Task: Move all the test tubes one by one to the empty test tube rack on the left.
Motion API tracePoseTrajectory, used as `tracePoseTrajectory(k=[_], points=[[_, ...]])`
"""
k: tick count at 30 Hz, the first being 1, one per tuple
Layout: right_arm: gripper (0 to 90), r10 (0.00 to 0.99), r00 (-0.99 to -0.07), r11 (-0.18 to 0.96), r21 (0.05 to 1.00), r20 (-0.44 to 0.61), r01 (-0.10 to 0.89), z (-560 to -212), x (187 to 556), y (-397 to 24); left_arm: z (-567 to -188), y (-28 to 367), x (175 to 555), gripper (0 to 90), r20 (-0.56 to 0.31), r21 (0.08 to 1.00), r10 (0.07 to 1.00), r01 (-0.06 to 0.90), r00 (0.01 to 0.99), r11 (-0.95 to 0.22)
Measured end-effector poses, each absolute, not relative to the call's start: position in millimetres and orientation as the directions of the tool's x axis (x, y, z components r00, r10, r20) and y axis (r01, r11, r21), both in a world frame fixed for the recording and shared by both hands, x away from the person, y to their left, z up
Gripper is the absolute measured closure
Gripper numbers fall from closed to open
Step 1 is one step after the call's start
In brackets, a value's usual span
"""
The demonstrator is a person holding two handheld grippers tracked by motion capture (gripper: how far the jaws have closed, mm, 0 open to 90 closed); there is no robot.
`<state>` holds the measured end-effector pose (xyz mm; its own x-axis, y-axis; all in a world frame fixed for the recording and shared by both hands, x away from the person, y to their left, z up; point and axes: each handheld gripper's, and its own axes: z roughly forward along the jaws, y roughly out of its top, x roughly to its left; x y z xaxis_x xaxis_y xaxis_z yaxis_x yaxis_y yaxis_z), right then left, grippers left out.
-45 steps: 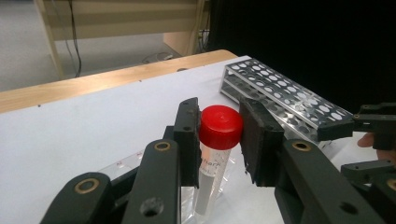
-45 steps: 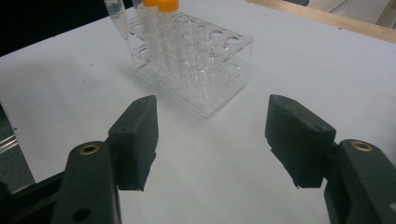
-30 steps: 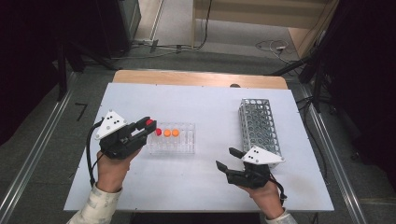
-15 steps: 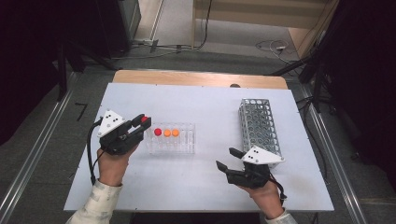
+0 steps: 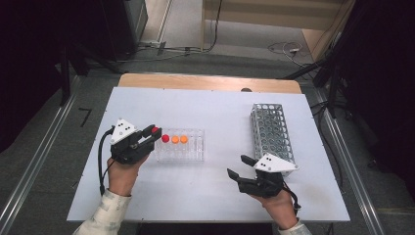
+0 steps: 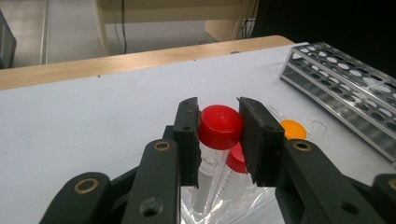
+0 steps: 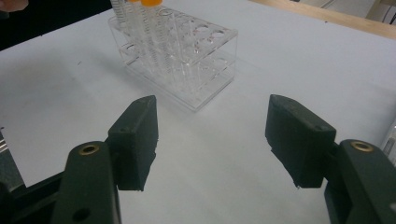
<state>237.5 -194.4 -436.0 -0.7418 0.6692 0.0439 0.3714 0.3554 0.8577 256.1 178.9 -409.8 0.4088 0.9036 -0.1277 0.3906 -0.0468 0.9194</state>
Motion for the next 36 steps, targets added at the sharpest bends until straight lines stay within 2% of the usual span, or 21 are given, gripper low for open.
tracePoseTrajectory(k=[13, 19, 36], points=[[32.9, 0.67, -0.741, 0.353, 0.858, 0.048, 0.374, -436.7, 237.8, -195.0, -414.4, 176.0, 256.4, 66.5, -0.142, 0.908, 0.899, 0.417, 0.414, -0.048], [32.9, 0.673, -0.738, 0.348, 0.859, 0.049, 0.375, -436.9, 238.5, -196.0, -412.2, 177.9, 254.0, 62.3, -0.163, 0.911, 0.896, 0.413, 0.413, -0.025], [31.3, 0.705, -0.707, 0.318, 0.869, 0.05, 0.379, -437.9, 245.6, -209.5, -407.3, 175.7, 244.9, 31.9, -0.198, 0.91, 0.907, 0.413, 0.371, 0.03]])
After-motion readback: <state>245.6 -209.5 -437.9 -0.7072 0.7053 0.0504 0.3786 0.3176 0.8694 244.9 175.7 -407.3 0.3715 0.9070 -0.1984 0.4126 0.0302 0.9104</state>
